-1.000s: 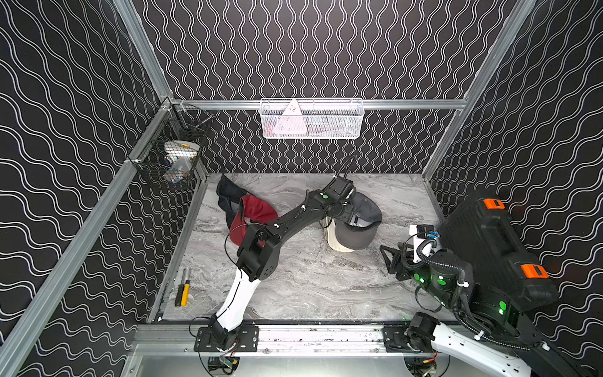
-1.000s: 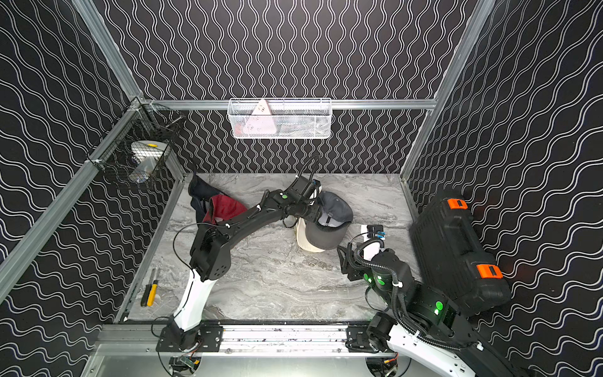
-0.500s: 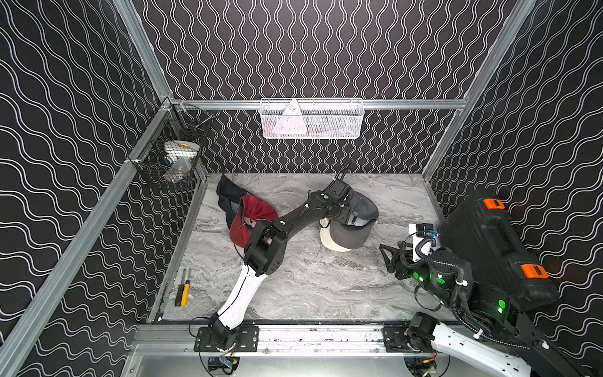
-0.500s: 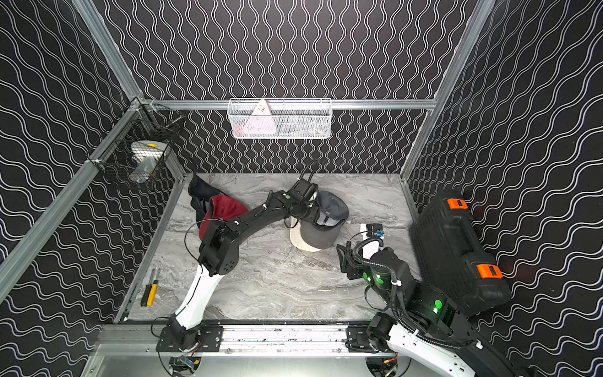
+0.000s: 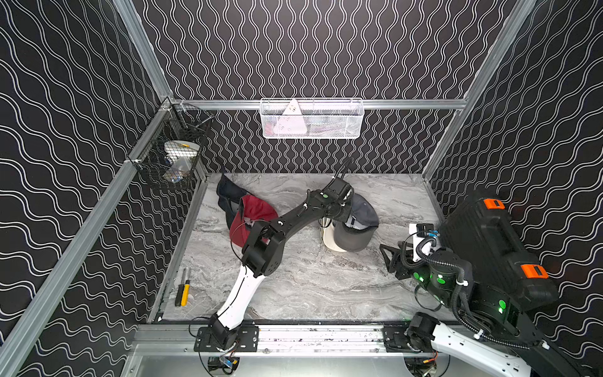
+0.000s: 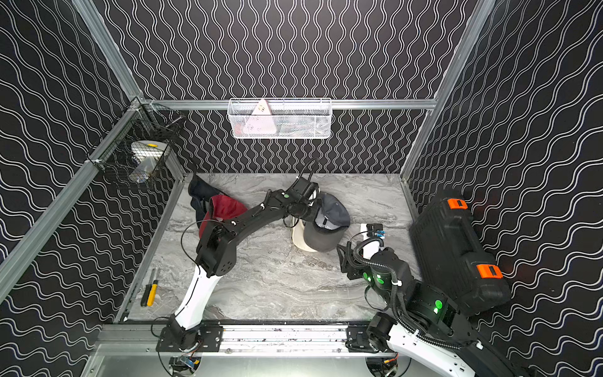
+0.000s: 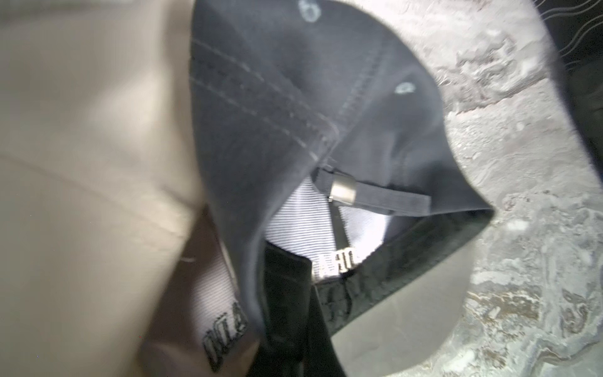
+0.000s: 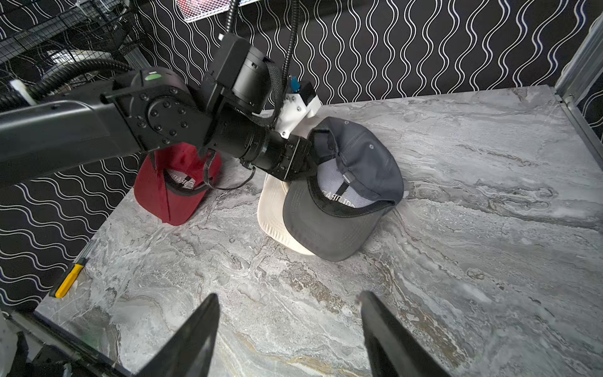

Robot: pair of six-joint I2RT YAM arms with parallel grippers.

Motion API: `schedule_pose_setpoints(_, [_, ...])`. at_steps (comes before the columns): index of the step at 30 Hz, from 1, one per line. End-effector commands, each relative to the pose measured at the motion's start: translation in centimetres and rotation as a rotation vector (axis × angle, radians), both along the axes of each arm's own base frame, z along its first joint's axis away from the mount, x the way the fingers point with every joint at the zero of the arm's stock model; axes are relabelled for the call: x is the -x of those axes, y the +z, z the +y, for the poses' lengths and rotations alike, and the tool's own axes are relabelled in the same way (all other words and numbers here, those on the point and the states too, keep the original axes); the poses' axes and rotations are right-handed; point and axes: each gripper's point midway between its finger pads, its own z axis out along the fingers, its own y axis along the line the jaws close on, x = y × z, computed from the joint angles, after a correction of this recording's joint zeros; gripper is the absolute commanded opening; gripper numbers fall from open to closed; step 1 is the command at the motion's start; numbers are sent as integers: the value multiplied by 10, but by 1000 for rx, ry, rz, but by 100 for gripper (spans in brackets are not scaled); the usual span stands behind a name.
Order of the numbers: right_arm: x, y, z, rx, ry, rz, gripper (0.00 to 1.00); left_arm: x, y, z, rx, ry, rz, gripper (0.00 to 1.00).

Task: Open the adjustable buckle of the baseball cap
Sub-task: Pick up the baseball cap.

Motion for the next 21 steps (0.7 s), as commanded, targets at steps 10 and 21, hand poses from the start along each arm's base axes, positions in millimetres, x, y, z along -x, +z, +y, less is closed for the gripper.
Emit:
schedule_pose_setpoints(10, [0, 21, -12, -13, -45, -28, 69, 27, 64, 1, 50, -22, -58, 0])
schedule_pose_setpoints(21, [-2, 19, -20, 19, -88, -18, 70, 72, 125, 23, 84, -51, -131, 0])
